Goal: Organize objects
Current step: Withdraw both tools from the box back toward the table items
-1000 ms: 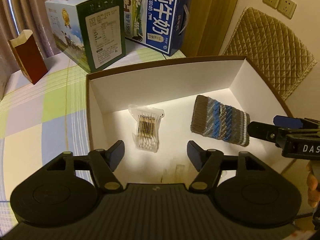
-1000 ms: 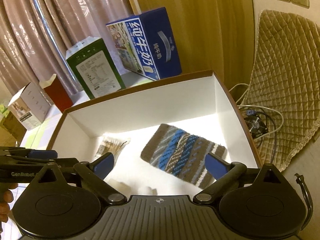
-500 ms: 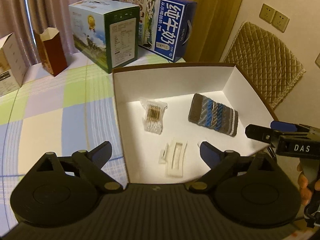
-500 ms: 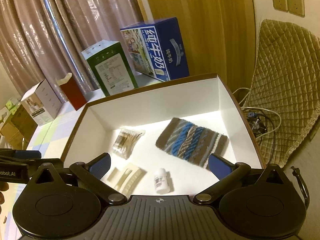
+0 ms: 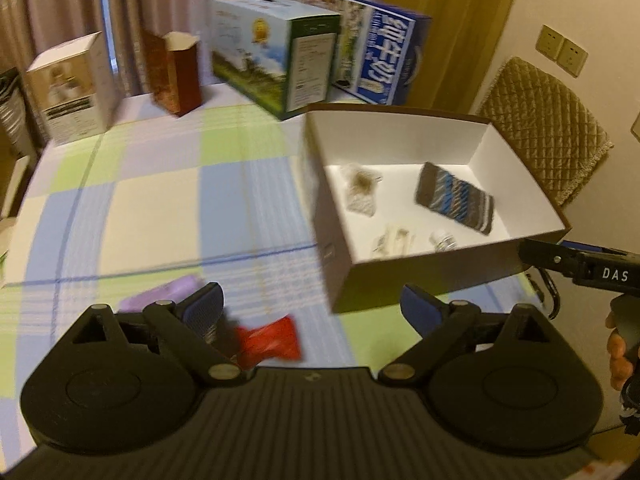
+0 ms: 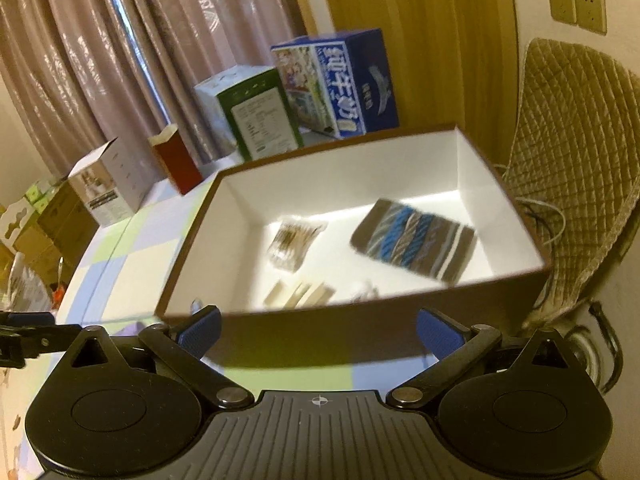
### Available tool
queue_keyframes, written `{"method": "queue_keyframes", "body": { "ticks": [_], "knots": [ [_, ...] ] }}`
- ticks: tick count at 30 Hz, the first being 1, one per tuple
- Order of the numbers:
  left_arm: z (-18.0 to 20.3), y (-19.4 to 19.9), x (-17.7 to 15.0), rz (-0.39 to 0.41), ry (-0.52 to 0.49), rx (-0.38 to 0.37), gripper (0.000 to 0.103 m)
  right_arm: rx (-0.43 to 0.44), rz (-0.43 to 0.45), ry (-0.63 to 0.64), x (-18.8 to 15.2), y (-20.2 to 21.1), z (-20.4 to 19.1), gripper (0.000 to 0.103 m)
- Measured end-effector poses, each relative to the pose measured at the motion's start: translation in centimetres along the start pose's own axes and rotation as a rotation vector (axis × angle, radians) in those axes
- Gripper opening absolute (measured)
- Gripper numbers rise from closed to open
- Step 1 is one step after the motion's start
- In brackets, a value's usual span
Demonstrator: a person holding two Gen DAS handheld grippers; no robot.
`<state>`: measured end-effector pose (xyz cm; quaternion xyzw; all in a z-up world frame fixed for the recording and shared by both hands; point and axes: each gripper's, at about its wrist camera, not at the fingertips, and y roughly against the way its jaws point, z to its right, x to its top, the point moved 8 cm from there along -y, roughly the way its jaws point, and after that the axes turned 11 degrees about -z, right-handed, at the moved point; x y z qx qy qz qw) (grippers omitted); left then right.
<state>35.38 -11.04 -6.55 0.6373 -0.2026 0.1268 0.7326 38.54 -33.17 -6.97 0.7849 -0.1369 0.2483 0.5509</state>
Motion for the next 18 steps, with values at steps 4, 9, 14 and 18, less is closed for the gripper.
{"method": "queue_keyframes", "body": {
  "ticks": [4,9,14,18],
  "knots": [
    [-3.2,1.8,-2.5,0.0,0.044,0.031,0.093,0.019,-0.032,0.015,-2.0,-0.5,-2.2,0.101],
    [-7.1,3.1,-5.9,-0.024,0.108,0.07,0.093,0.056,-0.079,0.053,-4.1,-1.5,-5.5,0.101],
    [-9.8,3.7,-9.0,-0.05,0.156,0.092,0.093,0.095,-0.111,0.102,-6.3,-2.1,-9.0,0.101],
    [-11.4,3.8,-11.0,-0.066,0.175,0.102,0.093,0.117,-0.135,0.133,-7.7,-2.7,-11.4,0.101]
  ]
}}
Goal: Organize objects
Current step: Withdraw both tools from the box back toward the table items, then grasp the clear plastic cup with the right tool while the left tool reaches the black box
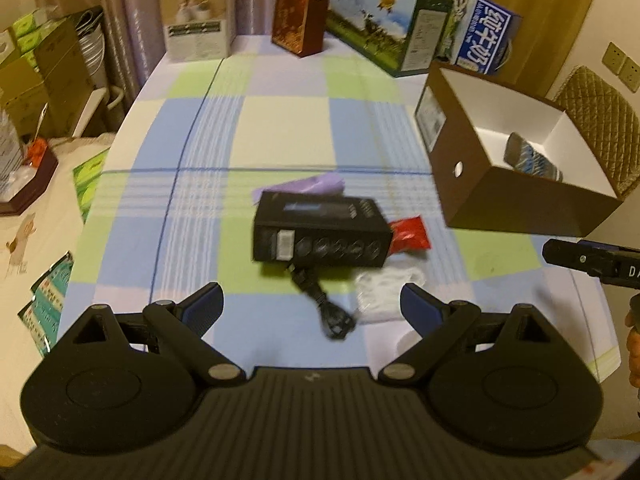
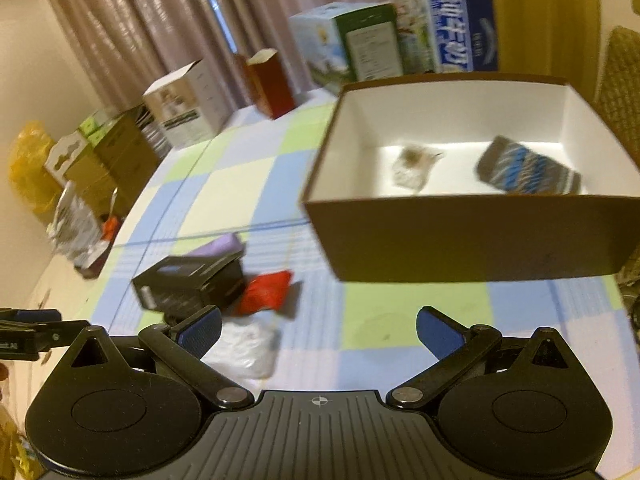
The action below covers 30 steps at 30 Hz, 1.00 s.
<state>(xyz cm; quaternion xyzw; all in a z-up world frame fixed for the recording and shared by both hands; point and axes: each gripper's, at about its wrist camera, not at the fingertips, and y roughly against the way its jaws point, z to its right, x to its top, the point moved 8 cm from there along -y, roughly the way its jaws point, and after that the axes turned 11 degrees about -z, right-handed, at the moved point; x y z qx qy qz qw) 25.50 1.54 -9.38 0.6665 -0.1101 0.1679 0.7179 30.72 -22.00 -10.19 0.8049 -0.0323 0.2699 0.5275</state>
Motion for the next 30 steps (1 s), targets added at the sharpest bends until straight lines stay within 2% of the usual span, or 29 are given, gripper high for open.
{"method": "queue_keyframes", "body": {
  "ticks": [10,19,30],
  "knots": [
    [-1.8,-0.9,-2.3,-0.027,-0.003,0.01,0.093,0.019,-0.054,0.069,-2.7,-2.2,-4.9,0.101],
    [-3.3,-1.5,-3.5,-0.036,0.006,0.01,0.093,0.013,-0.073,0.097,-4.1,-3.2,-6.7,0.101],
    [-4.5,-2.7,-4.6,-0.054,0.007,0.021,0.093,-0.018,-0.11,0.226,-5.6,-6.6,-9.4,0.101]
  ]
}}
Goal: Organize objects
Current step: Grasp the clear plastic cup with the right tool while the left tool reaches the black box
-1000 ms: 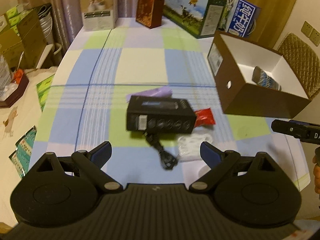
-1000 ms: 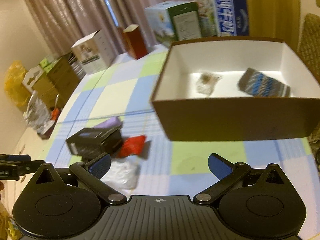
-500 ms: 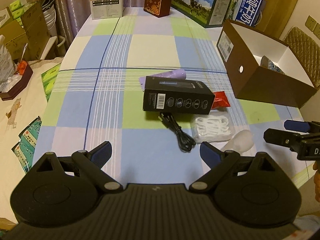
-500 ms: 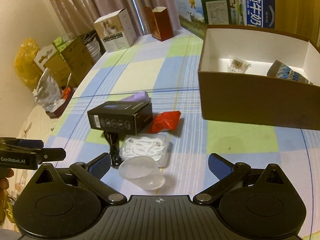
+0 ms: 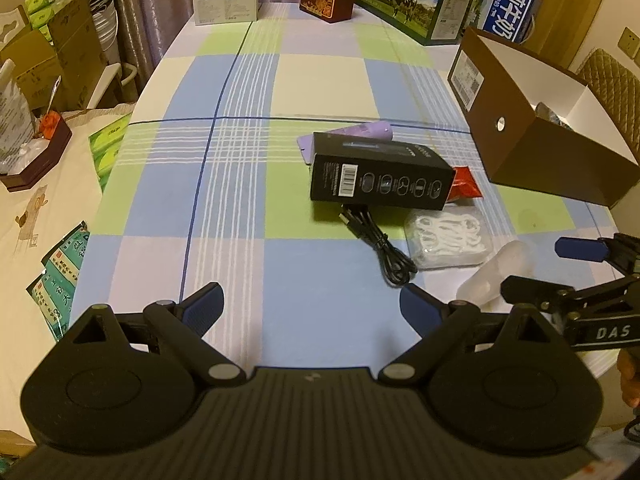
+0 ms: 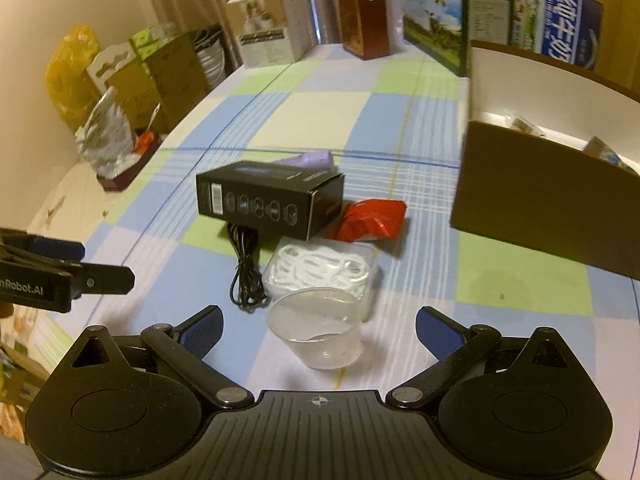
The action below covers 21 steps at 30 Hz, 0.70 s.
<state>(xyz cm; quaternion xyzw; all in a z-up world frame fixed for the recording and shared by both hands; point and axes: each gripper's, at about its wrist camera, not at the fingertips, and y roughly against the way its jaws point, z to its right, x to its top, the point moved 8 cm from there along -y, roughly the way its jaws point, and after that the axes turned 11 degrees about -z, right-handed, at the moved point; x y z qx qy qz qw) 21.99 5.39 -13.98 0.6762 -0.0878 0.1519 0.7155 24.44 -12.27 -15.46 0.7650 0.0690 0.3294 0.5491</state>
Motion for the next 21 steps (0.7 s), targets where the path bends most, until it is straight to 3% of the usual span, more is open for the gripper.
{"method": "queue_keyframes", "body": {
  "ticks": [4,8,10,12,17,21],
  "knots": [
    [-0.4,-0.6,-0.2,-0.009,-0.003,0.007,0.093,-0.012,-0.008,0.036,-0.2,-1.0,-0.5,0.098],
    [-0.4,-1.3,-0.4,-0.013,-0.017,0.007,0.093,-0.029,-0.015,0.066,-0.3,-1.8,-0.7,0.084],
    [-0.3,-1.6,-0.4,-0.012,-0.03,0.009,0.093,-0.035,-0.007,0.079,-0.4,-1.9,-0.7,0.074],
    [-0.2,-1.9,-0.3,-0.012,-0.048,0.013,0.093,-0.042,-0.008,0.095,-0.4,-2.1,-0.7,0.053],
    [0.7,-2.6,0.4,0.019,-0.141,0.056,0.093,-0.059,0.014,0.096,-0.3,-1.6,-0.2,0.052],
    [1.9,-3.4,1.6,0.059,-0.261,0.108,0.092,-0.062,0.038,0.018,0.1,-0.2,1.7,0.052]
  ]
}}
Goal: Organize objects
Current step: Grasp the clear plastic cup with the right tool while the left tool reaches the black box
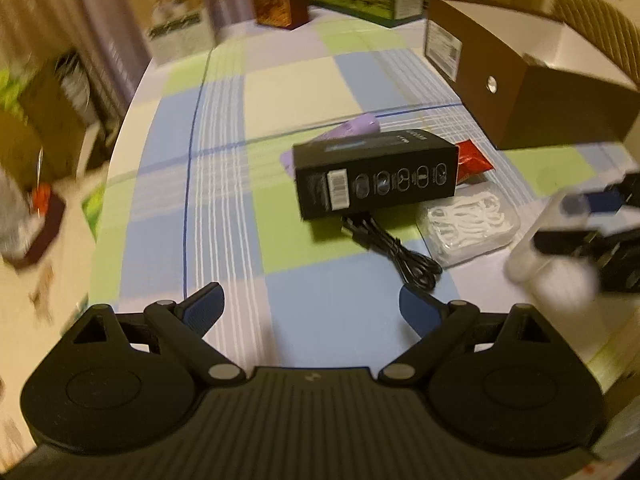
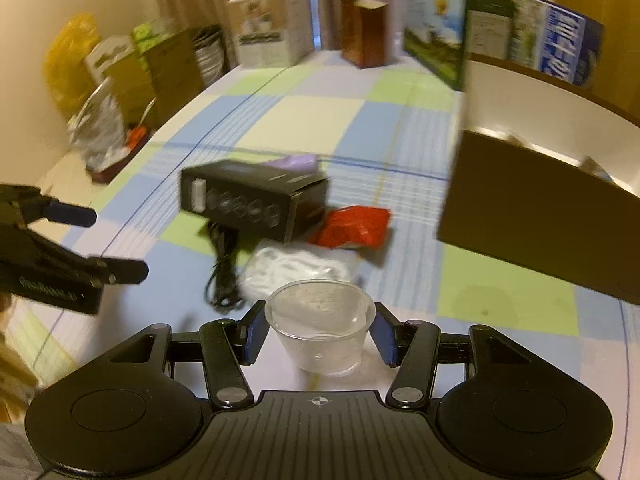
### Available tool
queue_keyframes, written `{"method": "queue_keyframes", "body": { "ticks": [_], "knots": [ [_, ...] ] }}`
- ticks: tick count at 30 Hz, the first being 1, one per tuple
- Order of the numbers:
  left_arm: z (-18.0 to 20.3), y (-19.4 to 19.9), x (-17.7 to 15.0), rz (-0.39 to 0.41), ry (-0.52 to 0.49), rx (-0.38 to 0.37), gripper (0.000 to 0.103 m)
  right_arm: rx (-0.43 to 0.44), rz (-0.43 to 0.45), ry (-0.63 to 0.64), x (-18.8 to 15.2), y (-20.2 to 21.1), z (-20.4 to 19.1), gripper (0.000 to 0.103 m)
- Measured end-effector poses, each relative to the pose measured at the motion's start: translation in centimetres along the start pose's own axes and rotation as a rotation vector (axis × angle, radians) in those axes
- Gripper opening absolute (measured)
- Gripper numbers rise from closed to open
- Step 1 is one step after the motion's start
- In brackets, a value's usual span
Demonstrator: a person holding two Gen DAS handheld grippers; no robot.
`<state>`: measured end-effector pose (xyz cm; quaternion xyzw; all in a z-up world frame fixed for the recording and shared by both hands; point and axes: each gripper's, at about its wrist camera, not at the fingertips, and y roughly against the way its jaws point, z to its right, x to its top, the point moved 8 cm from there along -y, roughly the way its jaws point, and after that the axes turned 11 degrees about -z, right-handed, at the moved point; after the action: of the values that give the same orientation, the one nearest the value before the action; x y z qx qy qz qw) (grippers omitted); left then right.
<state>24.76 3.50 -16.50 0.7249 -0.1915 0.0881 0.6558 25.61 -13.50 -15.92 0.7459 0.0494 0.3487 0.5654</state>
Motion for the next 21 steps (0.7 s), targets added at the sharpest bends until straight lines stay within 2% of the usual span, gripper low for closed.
{"method": "queue_keyframes", "body": {
  "ticks": [5,10,15,21],
  "knots": [
    [1.5,-0.9,2.1,0.07,-0.162,0.08,0.092,-0.016,0.011,-0.123,0.1,1.4,3.8,0.052],
    [3.5,-2.2,3.6,0.159,-0.376,0.205,0.092,-0.049,0.016,-0.243,-0.5,2.6,7.9,0.052],
    [6.0,-4.5,4.3,0.189,-0.584,0.293,0.092,-0.069,0.018,-0.333,-1.3,3.5,10.8,0.052],
    [7.4,-6.8,5.7,0.201,-0.67,0.319,0.081,-0.086,0.015,-0.378,-1.9,4.0,12.8,0.052]
  ]
}}
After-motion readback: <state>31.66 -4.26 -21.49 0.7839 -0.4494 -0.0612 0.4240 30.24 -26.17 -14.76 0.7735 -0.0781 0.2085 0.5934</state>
